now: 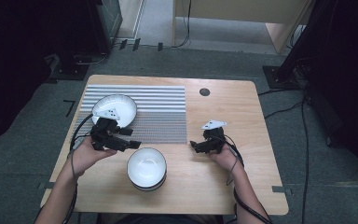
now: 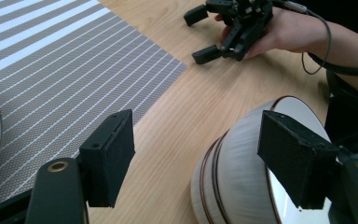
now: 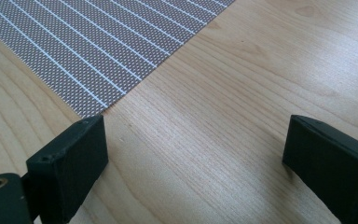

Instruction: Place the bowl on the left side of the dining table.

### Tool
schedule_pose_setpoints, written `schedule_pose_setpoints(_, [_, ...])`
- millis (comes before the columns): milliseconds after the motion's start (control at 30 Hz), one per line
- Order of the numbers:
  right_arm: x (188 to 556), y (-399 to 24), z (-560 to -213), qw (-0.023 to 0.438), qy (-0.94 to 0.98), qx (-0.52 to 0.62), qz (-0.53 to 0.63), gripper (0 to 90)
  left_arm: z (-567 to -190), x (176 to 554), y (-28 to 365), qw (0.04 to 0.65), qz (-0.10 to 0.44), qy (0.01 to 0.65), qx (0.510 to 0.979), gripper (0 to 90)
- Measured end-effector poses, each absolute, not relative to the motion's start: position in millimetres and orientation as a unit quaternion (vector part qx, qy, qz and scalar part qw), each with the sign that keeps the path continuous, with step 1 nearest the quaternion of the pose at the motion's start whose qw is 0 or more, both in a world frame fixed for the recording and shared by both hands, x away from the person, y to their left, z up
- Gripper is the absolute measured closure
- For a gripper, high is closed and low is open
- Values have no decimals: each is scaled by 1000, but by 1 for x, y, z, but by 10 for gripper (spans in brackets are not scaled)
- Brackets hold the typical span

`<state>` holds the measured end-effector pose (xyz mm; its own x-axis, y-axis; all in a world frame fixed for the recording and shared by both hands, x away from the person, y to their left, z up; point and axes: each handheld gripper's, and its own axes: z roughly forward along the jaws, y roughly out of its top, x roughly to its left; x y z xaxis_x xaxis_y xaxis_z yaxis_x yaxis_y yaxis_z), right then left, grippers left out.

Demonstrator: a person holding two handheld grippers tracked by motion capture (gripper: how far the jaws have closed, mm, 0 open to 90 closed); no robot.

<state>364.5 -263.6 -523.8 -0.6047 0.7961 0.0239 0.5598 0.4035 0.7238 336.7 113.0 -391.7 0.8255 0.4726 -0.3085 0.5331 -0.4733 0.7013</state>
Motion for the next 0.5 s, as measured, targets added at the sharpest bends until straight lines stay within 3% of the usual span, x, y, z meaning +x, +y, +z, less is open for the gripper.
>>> schedule_pose_setpoints(500, [365,-264,-524,165,821,413,358,60,-399,332,97,429,-59,257,864,256])
